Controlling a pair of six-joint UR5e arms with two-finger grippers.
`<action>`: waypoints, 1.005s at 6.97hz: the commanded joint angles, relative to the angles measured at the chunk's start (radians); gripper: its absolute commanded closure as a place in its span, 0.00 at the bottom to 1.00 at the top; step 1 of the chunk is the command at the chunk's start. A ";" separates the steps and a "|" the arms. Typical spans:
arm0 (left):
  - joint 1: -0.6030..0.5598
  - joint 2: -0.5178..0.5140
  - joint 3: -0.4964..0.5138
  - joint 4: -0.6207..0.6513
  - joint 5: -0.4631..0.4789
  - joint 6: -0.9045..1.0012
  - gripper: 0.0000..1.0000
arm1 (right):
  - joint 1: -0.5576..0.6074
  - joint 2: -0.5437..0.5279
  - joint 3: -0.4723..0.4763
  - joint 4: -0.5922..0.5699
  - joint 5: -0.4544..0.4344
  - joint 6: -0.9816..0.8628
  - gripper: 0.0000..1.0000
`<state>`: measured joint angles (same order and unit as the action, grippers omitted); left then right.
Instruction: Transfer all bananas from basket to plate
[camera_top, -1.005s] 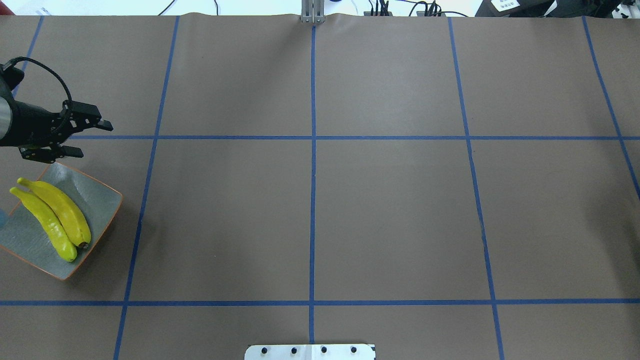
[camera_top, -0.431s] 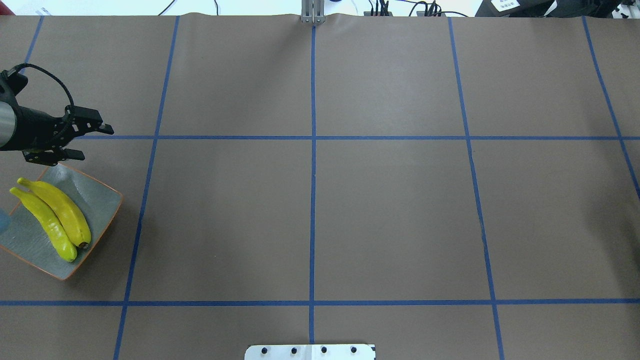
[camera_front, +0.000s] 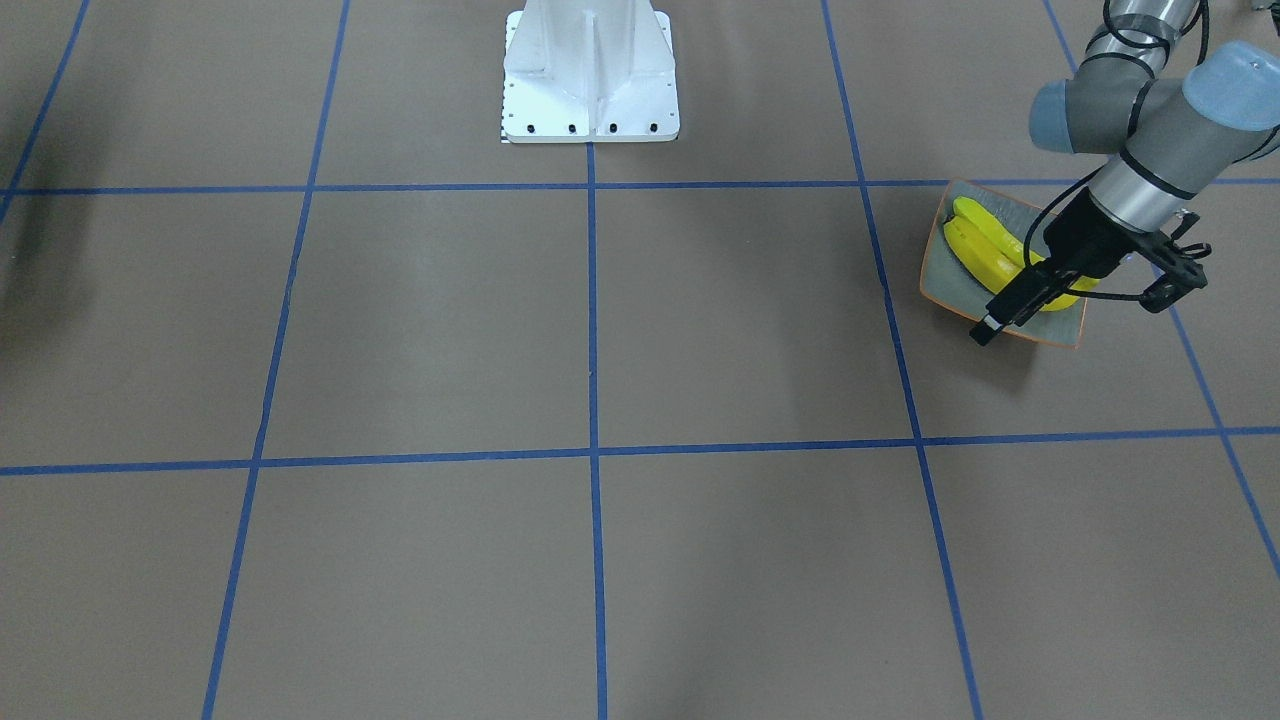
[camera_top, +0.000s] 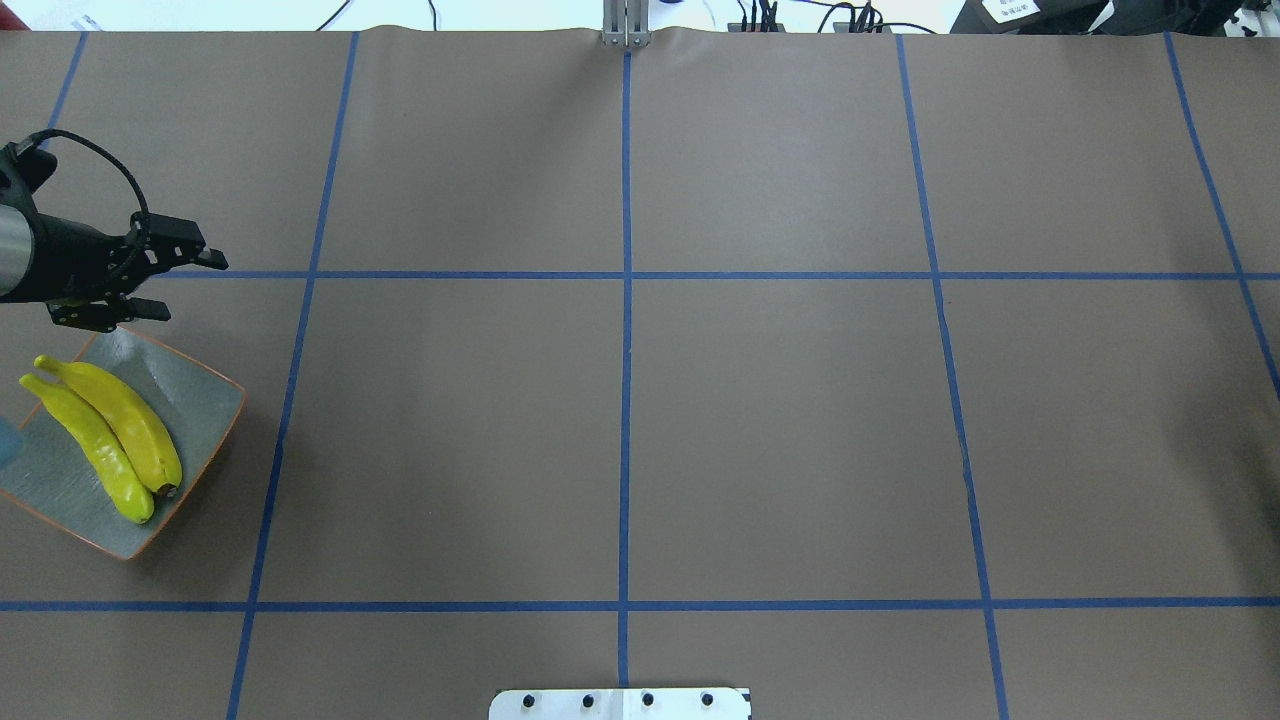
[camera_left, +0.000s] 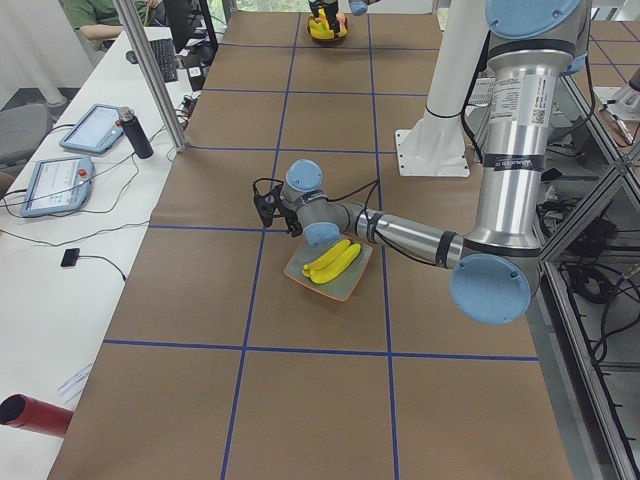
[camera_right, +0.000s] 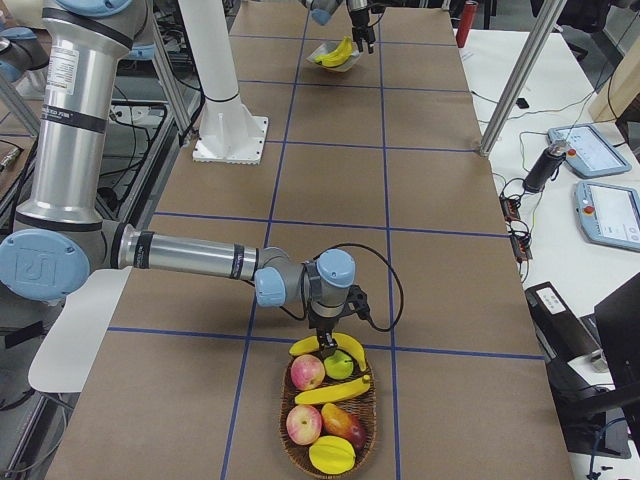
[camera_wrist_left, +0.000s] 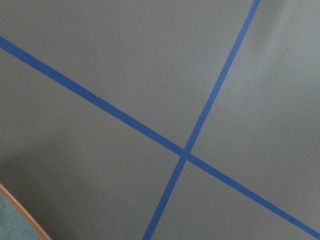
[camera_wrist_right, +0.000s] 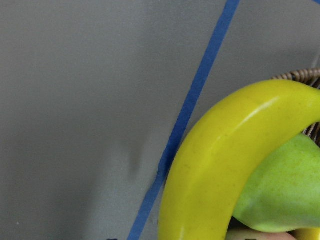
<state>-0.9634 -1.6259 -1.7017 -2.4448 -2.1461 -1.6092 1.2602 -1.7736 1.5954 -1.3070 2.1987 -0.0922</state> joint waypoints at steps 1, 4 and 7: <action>0.000 0.000 -0.001 0.000 0.000 0.000 0.00 | -0.002 0.002 -0.011 0.000 -0.001 -0.023 0.21; 0.000 0.000 -0.001 0.000 0.000 0.000 0.00 | -0.002 0.003 -0.012 0.000 0.001 -0.029 0.36; 0.000 -0.003 -0.002 0.000 0.000 0.000 0.00 | -0.002 0.006 -0.008 0.000 0.007 -0.029 1.00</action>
<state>-0.9634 -1.6278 -1.7032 -2.4451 -2.1460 -1.6091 1.2579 -1.7680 1.5848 -1.3070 2.2074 -0.1218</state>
